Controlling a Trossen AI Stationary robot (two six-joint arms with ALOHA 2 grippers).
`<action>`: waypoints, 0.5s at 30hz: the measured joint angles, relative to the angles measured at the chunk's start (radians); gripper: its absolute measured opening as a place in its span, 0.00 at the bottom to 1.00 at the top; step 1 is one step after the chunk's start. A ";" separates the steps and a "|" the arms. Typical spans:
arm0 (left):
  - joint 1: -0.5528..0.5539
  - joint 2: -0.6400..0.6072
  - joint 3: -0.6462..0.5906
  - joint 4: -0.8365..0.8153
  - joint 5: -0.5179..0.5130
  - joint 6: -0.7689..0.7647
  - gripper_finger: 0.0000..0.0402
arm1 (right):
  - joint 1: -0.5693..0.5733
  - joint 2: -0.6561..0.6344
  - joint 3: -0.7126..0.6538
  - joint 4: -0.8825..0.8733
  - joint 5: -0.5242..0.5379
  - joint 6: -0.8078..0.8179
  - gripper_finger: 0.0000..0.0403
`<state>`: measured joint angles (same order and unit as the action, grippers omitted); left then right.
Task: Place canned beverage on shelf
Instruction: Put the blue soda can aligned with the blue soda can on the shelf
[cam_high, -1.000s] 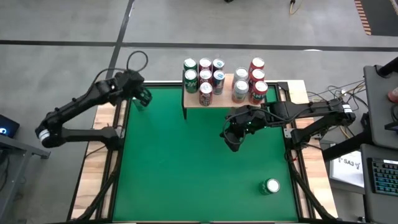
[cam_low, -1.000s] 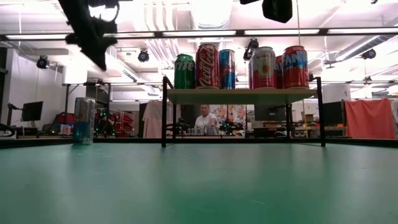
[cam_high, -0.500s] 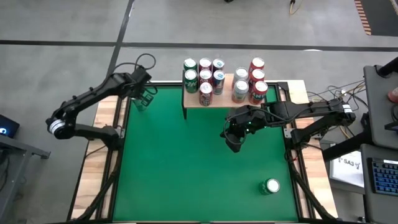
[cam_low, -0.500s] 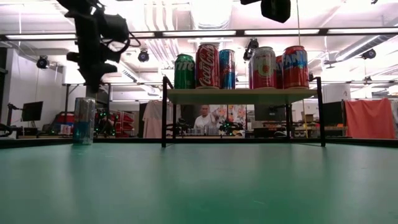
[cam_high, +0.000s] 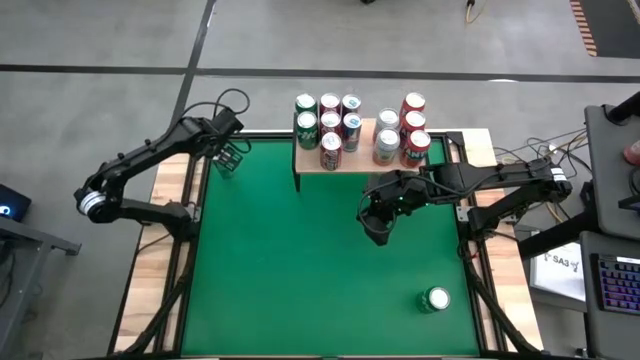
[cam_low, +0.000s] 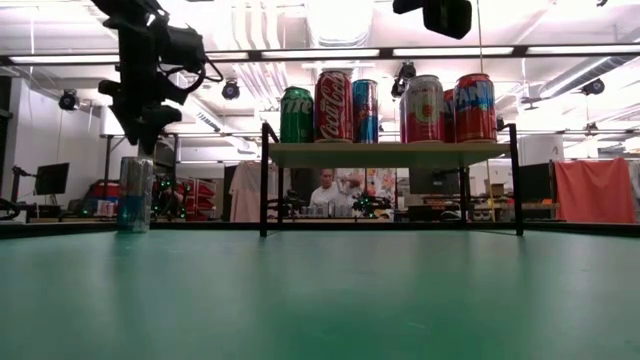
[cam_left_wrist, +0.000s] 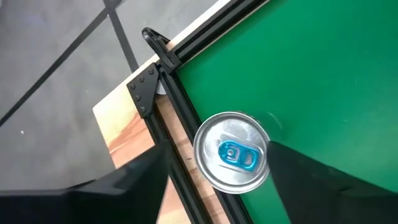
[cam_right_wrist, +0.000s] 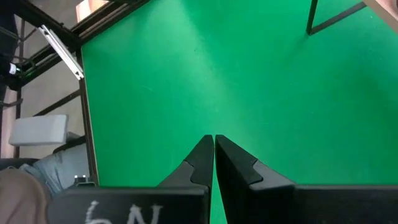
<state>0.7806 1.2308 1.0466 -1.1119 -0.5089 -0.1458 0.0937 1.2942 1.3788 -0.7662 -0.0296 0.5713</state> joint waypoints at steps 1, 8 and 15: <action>0.002 0.000 0.000 0.001 0.000 -0.002 0.65 | 0.000 0.000 0.000 -0.004 0.000 0.000 0.02; 0.004 0.017 -0.001 0.002 0.032 0.004 0.79 | 0.000 0.000 0.000 -0.010 0.000 0.001 0.02; 0.010 0.036 -0.002 0.003 0.048 -0.004 0.80 | 0.000 0.000 0.000 -0.015 0.000 0.003 0.02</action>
<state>0.7902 1.2665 1.0451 -1.1091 -0.4613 -0.1498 0.0937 1.2942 1.3788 -0.7814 -0.0296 0.5743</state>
